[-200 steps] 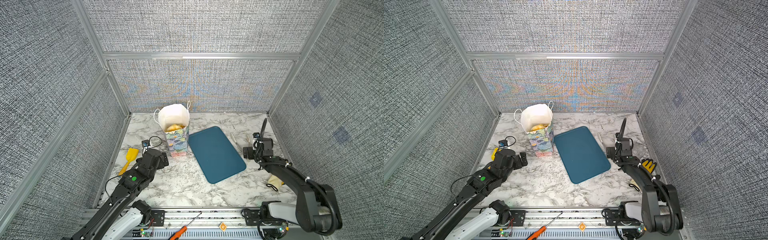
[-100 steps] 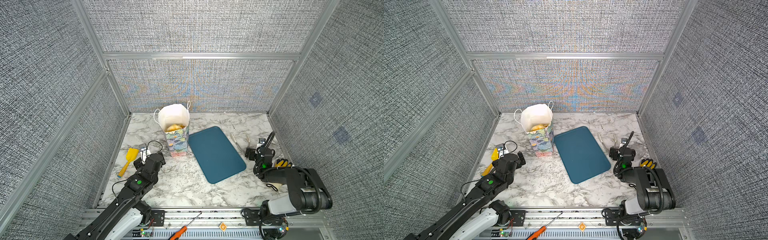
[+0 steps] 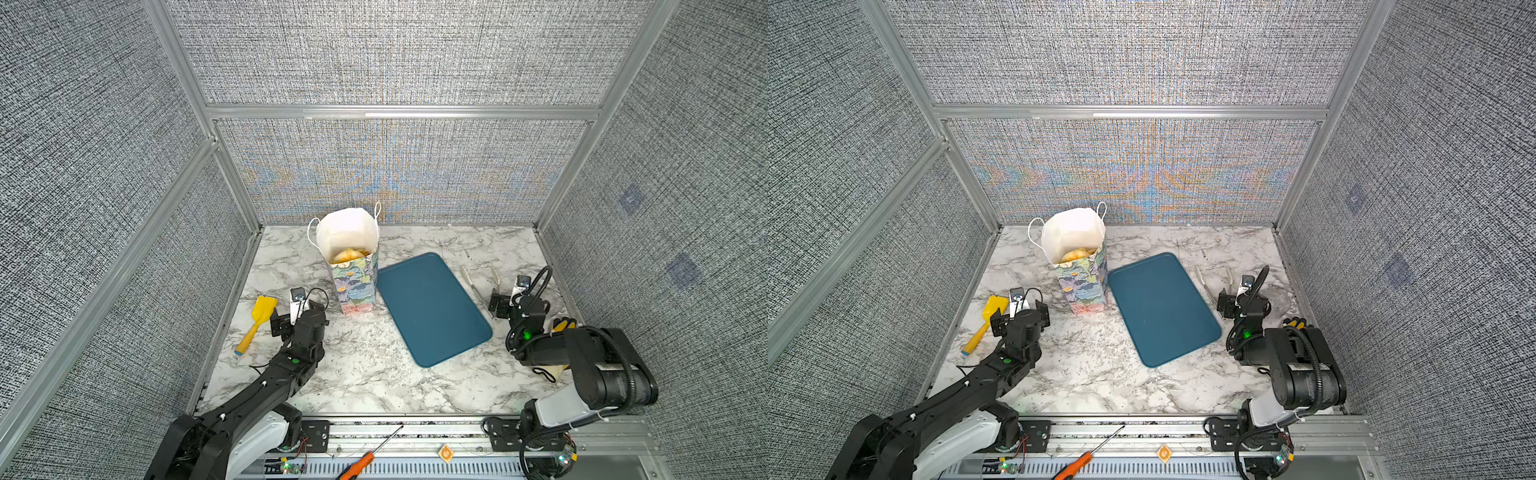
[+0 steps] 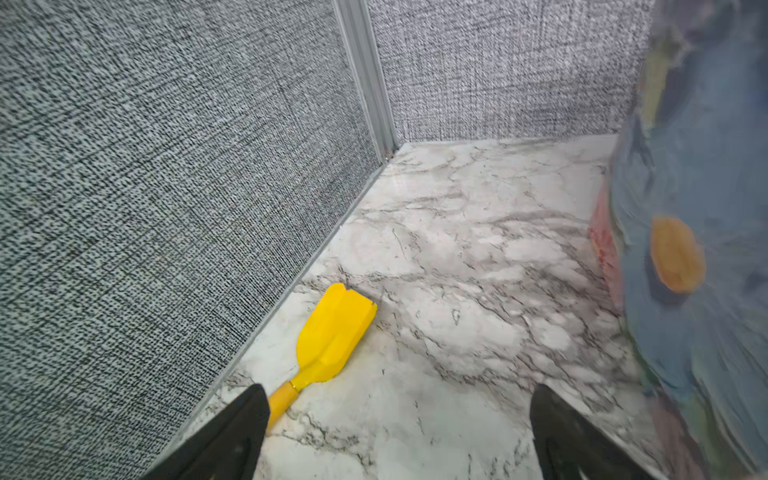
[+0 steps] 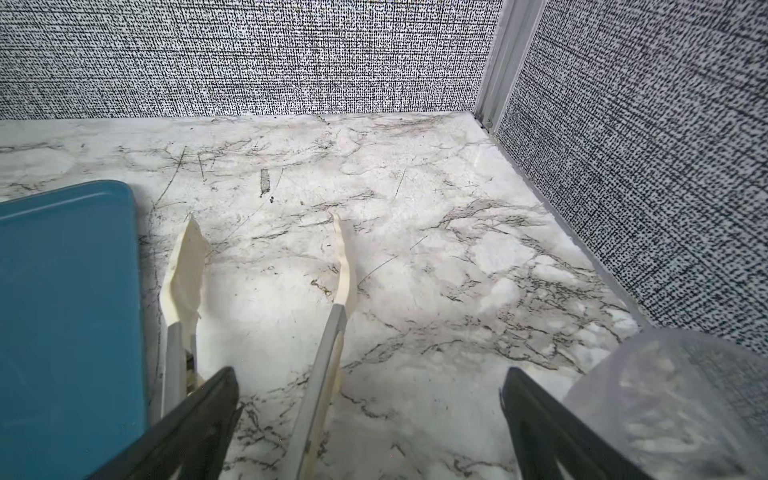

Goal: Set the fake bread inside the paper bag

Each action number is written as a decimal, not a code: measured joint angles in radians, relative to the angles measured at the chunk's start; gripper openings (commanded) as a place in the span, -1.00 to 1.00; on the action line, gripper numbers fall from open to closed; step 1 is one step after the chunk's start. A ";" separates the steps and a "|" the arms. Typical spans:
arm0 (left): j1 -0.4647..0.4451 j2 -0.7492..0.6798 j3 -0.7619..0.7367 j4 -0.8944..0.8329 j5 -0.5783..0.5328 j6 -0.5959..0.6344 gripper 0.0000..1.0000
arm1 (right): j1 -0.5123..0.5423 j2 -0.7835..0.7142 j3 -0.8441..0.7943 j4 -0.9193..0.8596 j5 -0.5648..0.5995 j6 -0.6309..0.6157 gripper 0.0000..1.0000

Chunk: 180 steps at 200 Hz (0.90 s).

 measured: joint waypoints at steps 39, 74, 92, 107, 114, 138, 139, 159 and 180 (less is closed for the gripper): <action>0.106 0.037 -0.110 0.271 0.064 0.098 0.99 | 0.000 0.000 -0.001 0.004 0.000 0.000 0.99; 0.204 0.119 -0.210 0.521 0.171 0.121 0.99 | 0.000 0.000 -0.001 0.010 0.000 0.000 0.99; 0.234 0.184 -0.226 0.633 0.238 0.135 0.99 | 0.000 0.000 -0.001 0.010 0.000 0.000 0.99; 0.253 0.246 -0.227 0.726 0.290 0.149 0.99 | 0.000 0.000 -0.001 0.010 0.000 0.000 0.99; 0.261 0.278 -0.227 0.772 0.312 0.149 0.99 | 0.000 0.000 -0.001 0.010 0.000 0.000 0.99; 0.278 0.402 -0.208 0.900 0.385 0.158 0.99 | 0.000 0.000 -0.001 0.010 0.000 0.000 0.99; 0.278 0.406 -0.207 0.903 0.388 0.158 0.99 | 0.000 0.000 -0.001 0.010 0.000 0.000 0.99; 0.293 0.497 -0.202 0.990 0.447 0.172 0.99 | 0.000 0.000 -0.001 0.010 0.000 0.000 0.99; 0.315 0.534 -0.208 1.050 0.488 0.163 0.99 | 0.000 0.000 -0.001 0.010 0.000 0.000 0.99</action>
